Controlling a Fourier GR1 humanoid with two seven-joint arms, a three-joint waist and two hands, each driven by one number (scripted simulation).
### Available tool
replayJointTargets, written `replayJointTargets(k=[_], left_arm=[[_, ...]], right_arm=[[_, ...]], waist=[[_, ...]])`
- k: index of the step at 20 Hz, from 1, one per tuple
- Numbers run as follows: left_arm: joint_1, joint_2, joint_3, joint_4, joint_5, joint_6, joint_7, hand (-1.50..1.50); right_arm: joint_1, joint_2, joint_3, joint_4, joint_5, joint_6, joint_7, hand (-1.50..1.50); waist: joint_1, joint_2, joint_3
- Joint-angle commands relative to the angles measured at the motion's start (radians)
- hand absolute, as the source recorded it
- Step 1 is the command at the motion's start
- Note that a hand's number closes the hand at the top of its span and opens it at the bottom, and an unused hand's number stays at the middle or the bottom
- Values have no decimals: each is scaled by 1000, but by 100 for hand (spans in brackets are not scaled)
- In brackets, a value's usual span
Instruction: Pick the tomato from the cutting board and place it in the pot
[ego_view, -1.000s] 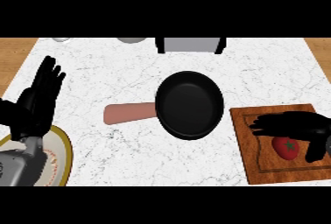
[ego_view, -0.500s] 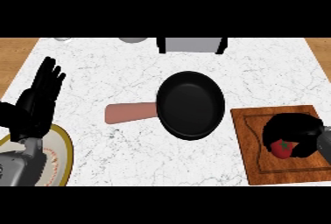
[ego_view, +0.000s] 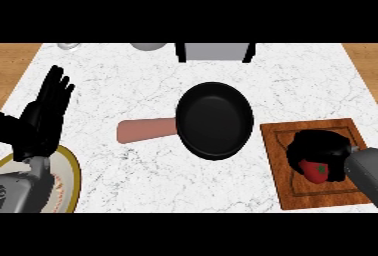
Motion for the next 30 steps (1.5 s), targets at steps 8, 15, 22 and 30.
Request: replayJointTargets(k=[8, 15, 22, 30], left_arm=[[33, 13, 20, 15, -5, 9, 3, 0], [52, 16, 33, 15, 2, 13, 13, 0], [48, 14, 30, 22, 5, 3, 5, 0], [28, -7, 16, 33, -13, 8, -24, 0]], right_arm=[[68, 473, -76, -98, -91, 61, 626, 150], [48, 691, -191, -278, -123, -173, 980, 150], [-32, 697, -153, -485, -31, -450, 1368, 150], [-169, 698, -18, -674, 190, -493, 1966, 150]], waist=[[-57, -38, -3], [-91, -66, 3], [-59, -55, 1], [-34, -29, 1]])
